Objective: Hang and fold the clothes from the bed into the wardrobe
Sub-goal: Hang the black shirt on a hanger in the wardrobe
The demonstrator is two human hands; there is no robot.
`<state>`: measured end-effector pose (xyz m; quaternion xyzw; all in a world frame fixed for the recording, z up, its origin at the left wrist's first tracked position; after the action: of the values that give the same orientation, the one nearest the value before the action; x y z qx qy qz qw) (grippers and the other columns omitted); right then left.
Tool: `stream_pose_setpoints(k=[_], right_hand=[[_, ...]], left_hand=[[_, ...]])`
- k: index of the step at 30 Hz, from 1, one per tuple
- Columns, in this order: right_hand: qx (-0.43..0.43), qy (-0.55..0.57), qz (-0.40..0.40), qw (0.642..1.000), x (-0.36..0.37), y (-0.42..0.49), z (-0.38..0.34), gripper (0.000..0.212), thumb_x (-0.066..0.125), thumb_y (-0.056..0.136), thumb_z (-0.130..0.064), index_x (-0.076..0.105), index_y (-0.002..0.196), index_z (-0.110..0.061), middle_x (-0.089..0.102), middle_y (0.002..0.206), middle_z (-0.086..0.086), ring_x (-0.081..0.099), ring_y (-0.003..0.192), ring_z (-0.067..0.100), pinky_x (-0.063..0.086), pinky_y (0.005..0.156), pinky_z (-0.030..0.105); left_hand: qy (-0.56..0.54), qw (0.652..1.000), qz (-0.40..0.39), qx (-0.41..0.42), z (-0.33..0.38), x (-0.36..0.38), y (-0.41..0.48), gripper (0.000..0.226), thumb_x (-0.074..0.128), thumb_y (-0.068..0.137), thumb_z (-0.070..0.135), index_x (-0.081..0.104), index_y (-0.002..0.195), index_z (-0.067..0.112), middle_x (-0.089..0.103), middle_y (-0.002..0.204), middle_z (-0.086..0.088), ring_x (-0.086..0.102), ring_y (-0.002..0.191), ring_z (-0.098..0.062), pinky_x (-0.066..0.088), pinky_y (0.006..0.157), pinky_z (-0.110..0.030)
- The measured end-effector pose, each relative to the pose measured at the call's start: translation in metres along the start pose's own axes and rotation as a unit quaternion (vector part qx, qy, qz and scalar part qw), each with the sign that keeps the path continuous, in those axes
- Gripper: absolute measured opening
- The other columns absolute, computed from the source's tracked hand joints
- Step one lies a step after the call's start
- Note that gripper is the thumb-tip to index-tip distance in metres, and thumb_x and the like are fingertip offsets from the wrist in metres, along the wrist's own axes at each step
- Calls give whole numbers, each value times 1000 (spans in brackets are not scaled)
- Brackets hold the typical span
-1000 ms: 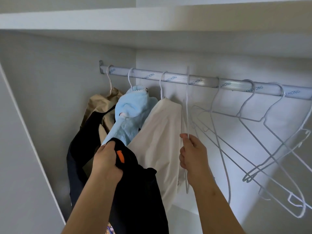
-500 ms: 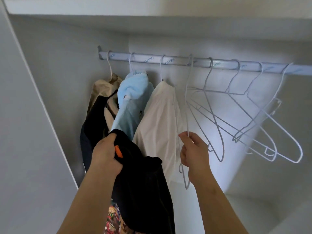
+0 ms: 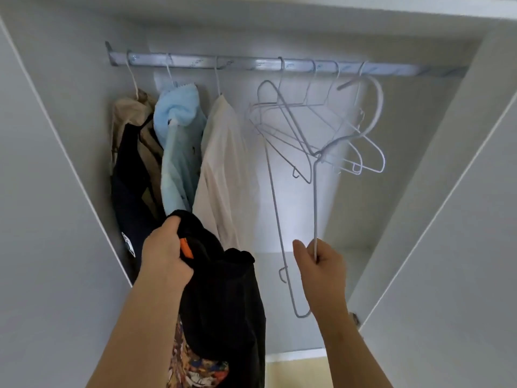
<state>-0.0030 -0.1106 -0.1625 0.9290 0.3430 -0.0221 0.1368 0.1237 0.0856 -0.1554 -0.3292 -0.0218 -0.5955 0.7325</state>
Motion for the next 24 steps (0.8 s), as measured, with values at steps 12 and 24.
stream_pose_setpoints(k=[12, 24], right_hand=[[120, 258, 45, 958, -46, -10, 6, 22, 52, 93, -26, 56, 74, -16, 27, 40, -9, 23, 33, 5, 21, 34, 14], [138, 158, 5, 978, -76, -5, 20, 55, 61, 87, -20, 53, 33, -16, 33, 35, -7, 26, 32, 5, 25, 34, 12]], left_hand=[[104, 995, -7, 6, -11, -8, -24, 11, 59, 84, 20, 58, 82, 10, 53, 74, -6, 50, 66, -17, 43, 78, -37], [330, 937, -88, 74, -1, 10, -34, 16, 51, 92, 21, 58, 83, 9, 57, 75, -10, 54, 65, -22, 44, 59, -29]])
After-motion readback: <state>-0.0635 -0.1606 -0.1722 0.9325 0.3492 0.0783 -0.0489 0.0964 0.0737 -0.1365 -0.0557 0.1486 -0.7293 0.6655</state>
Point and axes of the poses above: each hand's wrist, its own y-axis towards the middle knuckle, its own x-axis out of the palm, z = x × y, the point moved 4 cm from there along y, towards the middle knuckle
